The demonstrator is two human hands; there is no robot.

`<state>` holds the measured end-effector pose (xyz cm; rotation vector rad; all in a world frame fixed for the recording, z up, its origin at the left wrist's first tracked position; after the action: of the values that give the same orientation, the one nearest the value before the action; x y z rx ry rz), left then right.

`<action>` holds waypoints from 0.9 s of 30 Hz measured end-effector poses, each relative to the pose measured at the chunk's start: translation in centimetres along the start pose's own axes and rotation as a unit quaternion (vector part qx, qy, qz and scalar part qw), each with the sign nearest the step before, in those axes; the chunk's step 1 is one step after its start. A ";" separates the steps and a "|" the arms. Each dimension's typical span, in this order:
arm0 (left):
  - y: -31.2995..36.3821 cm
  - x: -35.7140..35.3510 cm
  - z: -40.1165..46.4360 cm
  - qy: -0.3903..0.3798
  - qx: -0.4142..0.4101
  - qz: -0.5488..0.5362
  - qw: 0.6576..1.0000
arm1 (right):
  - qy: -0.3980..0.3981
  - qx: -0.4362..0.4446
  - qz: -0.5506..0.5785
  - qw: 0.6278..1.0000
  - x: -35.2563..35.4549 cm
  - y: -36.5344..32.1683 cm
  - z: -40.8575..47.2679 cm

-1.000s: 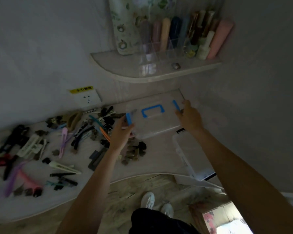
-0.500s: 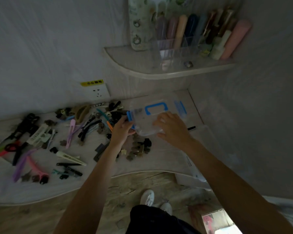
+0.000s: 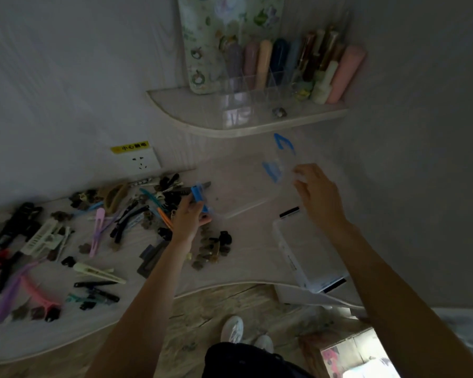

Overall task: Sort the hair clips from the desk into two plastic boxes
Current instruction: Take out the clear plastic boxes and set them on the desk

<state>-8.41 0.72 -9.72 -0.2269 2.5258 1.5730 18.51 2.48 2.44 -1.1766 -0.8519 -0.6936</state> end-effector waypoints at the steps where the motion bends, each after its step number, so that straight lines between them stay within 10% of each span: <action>1: -0.1 -0.8 0.1 -0.008 -0.002 0.003 1.000 | 0.007 -0.036 0.033 0.999 0.4 1.5 -0.5; 7: -0.5 -3.3 0.9 -0.029 -0.002 0.051 0.998 | 0.045 -0.215 0.119 0.968 1.3 5.0 -1.6; 11: -0.1 -4.6 2.0 -0.056 -0.002 0.093 0.994 | 0.105 -0.179 -0.065 0.976 4.6 2.3 -1.9; 18: 0.9 -6.2 3.8 -0.068 -0.009 0.142 0.987 | -0.086 -0.117 -0.282 0.948 1.0 3.8 -0.7; 27: 0.9 -4.4 5.1 -0.016 -0.007 0.163 0.987 | -0.162 -0.128 -0.550 0.809 -0.1 4.9 -0.7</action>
<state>-4.04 5.88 -10.22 0.2198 2.6308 1.6859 22.70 3.00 -0.23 -0.9614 -1.8179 -1.6137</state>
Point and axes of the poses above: each hand's wrist, its own z-axis towards the middle knuckle, its own x-axis out of the back of the hand, y = z × x, the point moved 8 cm from there along z, towards the middle knuckle, and after that the axes turned 12 degrees about -y, right-handed, at the moved point
